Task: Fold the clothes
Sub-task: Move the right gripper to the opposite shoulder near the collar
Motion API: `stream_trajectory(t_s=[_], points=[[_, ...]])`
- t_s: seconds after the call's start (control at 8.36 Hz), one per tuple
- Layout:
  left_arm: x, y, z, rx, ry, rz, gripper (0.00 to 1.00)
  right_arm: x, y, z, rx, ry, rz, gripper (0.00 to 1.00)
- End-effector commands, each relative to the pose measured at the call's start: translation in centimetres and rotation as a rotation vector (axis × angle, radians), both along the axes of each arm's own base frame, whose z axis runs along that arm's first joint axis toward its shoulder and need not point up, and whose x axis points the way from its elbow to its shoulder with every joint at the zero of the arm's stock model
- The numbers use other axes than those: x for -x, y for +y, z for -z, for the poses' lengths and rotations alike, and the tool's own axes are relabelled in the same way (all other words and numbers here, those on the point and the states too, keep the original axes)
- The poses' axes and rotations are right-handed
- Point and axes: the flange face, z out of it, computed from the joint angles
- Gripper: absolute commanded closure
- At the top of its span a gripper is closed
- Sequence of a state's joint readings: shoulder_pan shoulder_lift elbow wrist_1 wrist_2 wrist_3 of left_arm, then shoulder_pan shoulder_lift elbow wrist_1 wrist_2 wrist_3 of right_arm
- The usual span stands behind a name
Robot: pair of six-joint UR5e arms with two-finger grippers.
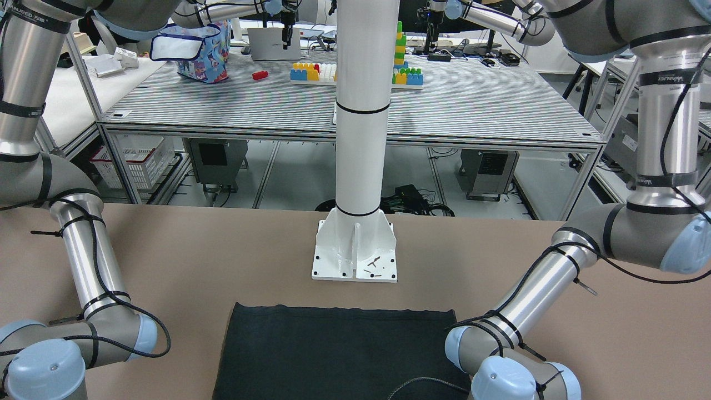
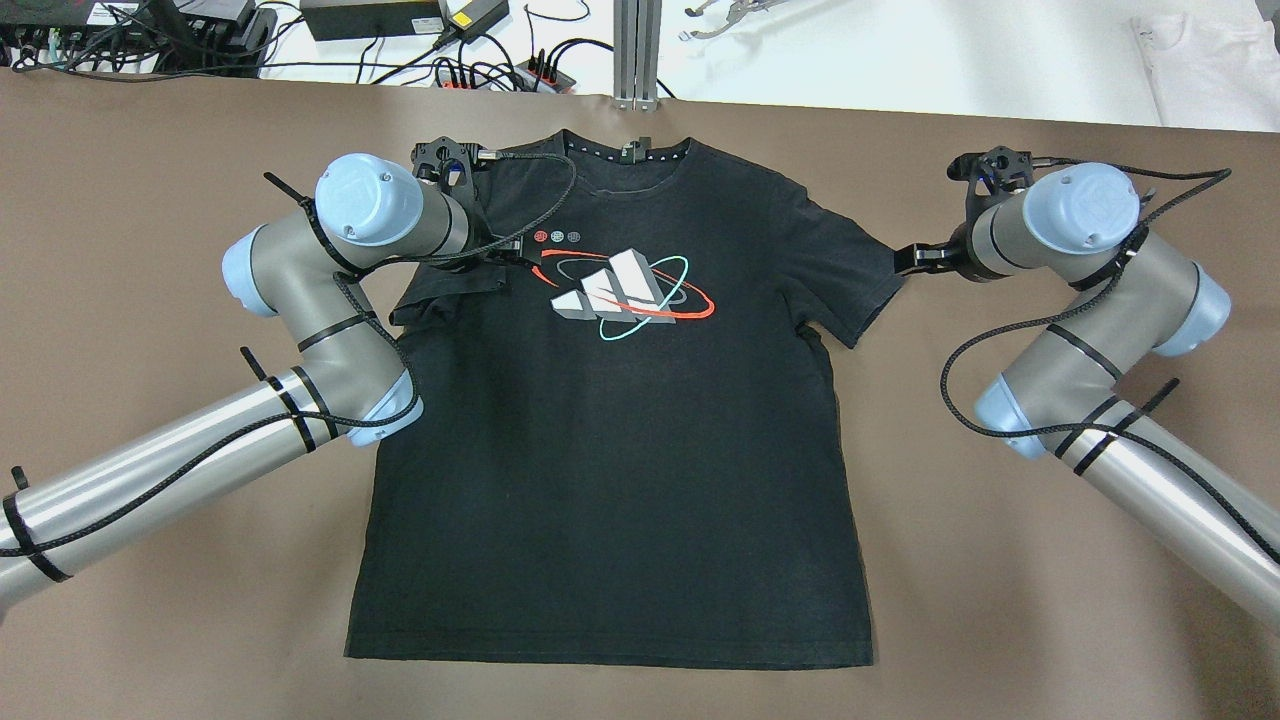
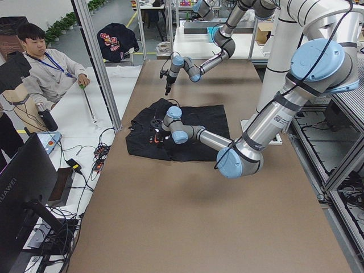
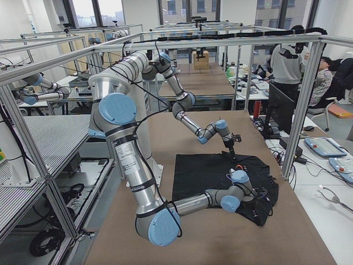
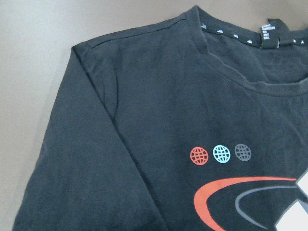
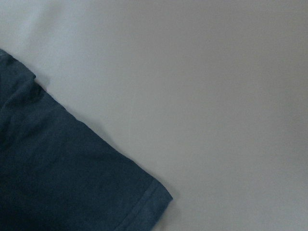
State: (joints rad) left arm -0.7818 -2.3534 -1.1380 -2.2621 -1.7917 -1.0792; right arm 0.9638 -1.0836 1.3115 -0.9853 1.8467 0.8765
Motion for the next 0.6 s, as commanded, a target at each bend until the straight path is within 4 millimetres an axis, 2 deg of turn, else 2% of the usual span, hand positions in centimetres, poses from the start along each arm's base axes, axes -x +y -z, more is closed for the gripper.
stream_trajectory(t_s=[0.0,0.24,0.36,0.48], points=[[-0.2,0.2,0.0,-0.005,-0.002,0.002,0.00,1.5,-2.0,-2.2,0.003,-0.085,-0.062,0.11],[-0.2,0.2,-0.1,-0.004,-0.003,0.002,0.00,1.7,-2.4,-3.7,0.011,-0.115,-0.088,0.14],[-0.2,0.2,-0.1,-0.005,-0.003,0.001,0.00,1.8,-2.6,-4.6,0.005,-0.120,-0.089,0.20],[-0.2,0.2,-0.1,-0.005,-0.003,0.001,0.00,1.9,-2.5,-4.7,0.014,-0.132,-0.104,0.32]])
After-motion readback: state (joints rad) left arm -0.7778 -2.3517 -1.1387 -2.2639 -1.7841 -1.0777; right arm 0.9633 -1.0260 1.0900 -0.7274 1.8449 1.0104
